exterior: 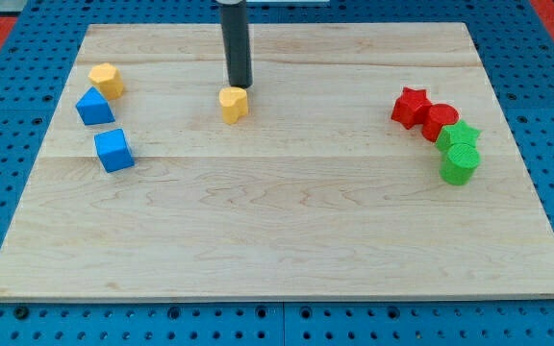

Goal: Move your arm to separate the red star and the red circle

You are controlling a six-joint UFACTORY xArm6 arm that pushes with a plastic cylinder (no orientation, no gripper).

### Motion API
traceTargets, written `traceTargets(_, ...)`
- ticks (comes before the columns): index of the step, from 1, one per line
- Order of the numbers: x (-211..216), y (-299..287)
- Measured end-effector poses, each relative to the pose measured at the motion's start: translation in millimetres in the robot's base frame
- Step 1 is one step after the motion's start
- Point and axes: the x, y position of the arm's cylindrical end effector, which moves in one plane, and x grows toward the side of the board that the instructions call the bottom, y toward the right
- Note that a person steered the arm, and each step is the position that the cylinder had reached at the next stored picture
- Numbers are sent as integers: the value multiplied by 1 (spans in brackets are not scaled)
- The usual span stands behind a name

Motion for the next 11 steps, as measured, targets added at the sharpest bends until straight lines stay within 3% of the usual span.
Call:
traceTargets(1, 2, 59)
traceTargets(3, 60, 110)
traceTargets(6, 69, 210)
traceTargets(11, 48, 242)
